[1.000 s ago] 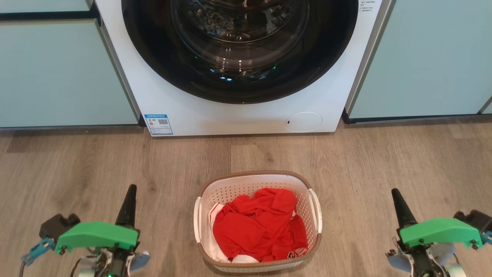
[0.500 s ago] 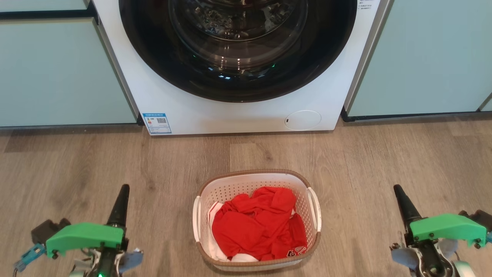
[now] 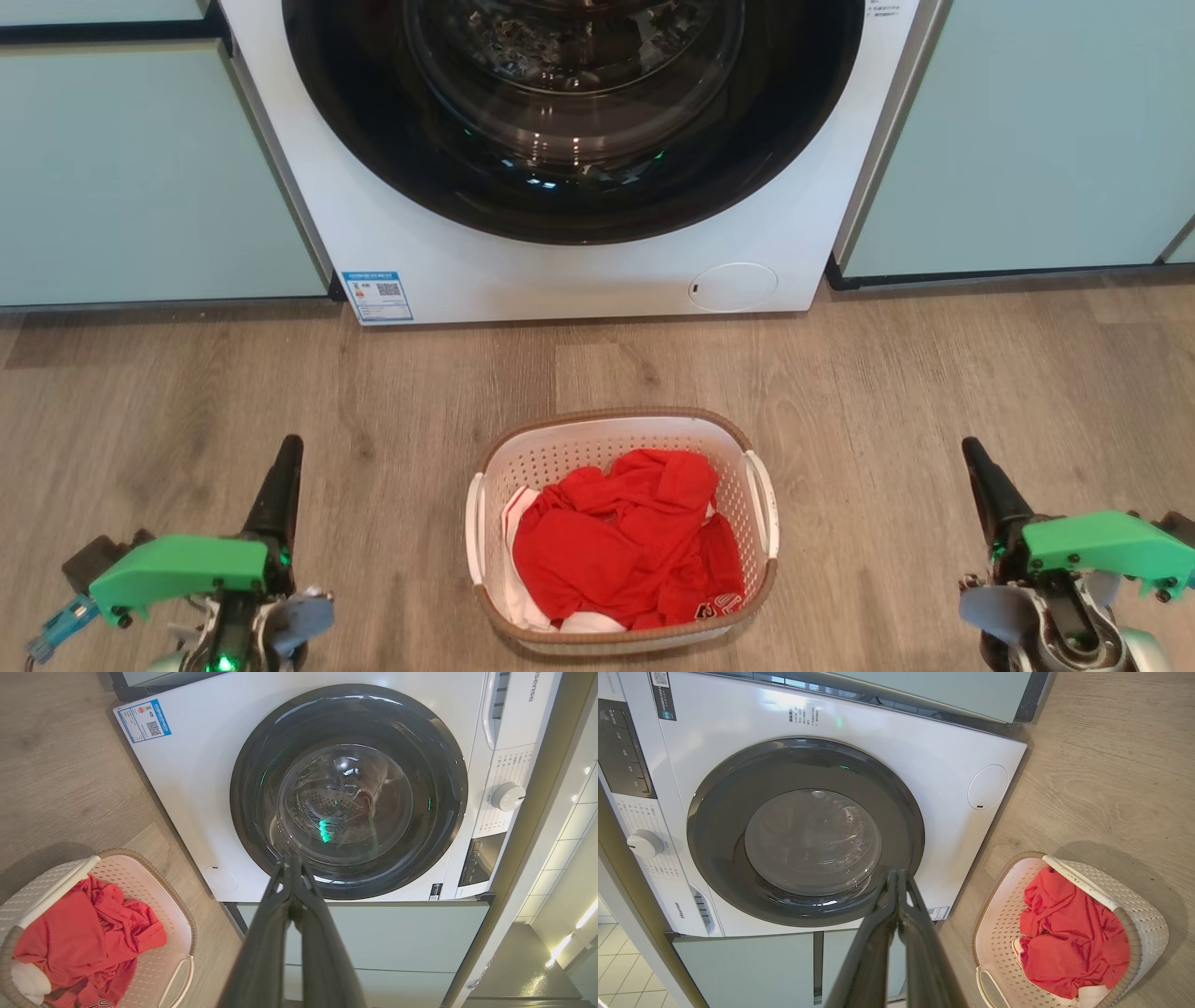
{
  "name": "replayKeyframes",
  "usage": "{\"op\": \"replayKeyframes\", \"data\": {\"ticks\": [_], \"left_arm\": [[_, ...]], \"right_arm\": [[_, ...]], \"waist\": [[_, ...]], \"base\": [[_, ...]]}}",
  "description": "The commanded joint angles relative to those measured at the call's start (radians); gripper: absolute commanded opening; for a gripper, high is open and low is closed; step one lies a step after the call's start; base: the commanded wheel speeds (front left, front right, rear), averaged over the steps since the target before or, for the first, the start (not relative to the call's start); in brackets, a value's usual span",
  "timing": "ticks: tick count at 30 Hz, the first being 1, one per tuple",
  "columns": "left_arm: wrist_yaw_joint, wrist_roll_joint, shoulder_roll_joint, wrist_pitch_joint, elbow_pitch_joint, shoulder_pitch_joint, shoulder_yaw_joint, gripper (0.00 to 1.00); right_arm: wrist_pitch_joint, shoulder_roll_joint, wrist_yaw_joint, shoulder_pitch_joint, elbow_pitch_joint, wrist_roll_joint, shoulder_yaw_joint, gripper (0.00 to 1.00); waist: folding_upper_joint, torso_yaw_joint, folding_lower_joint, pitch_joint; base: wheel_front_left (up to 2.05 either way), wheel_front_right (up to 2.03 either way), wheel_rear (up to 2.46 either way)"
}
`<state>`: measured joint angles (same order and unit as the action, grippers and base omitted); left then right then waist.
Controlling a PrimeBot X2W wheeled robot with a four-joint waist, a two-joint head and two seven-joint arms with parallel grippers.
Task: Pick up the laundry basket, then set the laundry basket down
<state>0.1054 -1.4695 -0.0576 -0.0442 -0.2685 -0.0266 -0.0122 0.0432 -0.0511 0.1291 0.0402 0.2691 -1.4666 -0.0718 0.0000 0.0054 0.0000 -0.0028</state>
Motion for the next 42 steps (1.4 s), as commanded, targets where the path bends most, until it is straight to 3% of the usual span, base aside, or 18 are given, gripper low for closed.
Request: {"op": "replayKeyframes", "data": {"ticks": [1,13,42], "left_arm": [[0.012,-0.031,-0.012,-0.012,0.029,-0.066,-0.04,0.0],[0.025,-0.159,-0.011,-0.048,0.024,-0.079,-0.076,0.0],[0.025,-0.154,-0.006,-0.055,0.024,-0.08,-0.084,0.0]], "right_arm": [[0.012,-0.019,0.001,0.052,-0.031,-0.034,0.007,0.0],[0.048,-0.019,0.002,0.065,-0.026,-0.163,-0.014,0.0],[0.055,-0.013,0.002,0.066,-0.025,-0.158,-0.023,0.0]], "waist": [[0.0,-0.001,0.0,0.001],[0.0,-0.005,0.0,0.006],[0.0,-0.005,0.0,0.006]], "base": [[0.0,0.0,0.0],[0.0,0.0,0.0],[0.0,0.0,0.0]]}}
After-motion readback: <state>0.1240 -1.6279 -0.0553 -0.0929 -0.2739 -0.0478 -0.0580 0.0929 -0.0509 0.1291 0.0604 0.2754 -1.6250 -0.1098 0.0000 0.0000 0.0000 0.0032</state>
